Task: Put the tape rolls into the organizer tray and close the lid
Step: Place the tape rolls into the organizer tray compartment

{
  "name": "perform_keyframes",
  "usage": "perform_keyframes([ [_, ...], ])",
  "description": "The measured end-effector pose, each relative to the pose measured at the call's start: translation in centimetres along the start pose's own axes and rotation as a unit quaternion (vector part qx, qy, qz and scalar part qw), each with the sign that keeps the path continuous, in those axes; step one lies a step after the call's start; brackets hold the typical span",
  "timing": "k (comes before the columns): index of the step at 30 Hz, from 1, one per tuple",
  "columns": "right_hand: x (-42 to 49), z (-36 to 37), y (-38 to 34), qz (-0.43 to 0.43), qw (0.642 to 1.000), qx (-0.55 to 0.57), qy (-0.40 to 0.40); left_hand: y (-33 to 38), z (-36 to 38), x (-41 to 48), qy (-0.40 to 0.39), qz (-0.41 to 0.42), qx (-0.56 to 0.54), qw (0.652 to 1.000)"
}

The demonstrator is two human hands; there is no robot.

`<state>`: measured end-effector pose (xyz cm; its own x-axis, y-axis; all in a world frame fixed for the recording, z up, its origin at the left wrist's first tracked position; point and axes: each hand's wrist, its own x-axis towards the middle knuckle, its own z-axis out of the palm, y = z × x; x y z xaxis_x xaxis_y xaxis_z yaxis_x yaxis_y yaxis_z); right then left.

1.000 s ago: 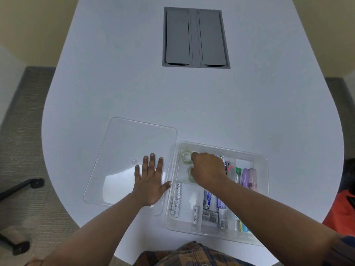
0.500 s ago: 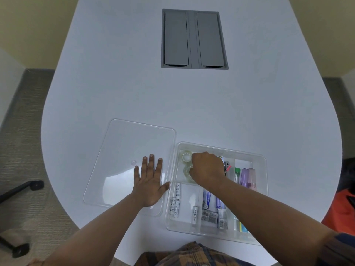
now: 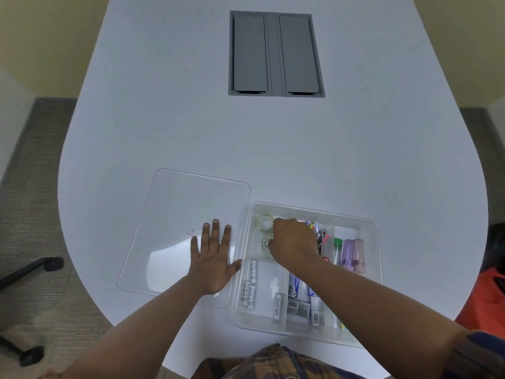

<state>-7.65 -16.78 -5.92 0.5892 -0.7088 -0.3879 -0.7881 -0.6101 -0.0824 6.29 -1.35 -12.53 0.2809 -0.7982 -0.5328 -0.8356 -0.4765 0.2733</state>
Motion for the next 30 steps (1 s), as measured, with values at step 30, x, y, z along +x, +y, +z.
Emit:
perform_keyframes([
  [30, 0.1, -0.8, 0.4, -0.059, 0.997, 0.043, -0.021, 0.1, -0.1, -0.1, 0.002, -0.004, 0.014, 1.0],
])
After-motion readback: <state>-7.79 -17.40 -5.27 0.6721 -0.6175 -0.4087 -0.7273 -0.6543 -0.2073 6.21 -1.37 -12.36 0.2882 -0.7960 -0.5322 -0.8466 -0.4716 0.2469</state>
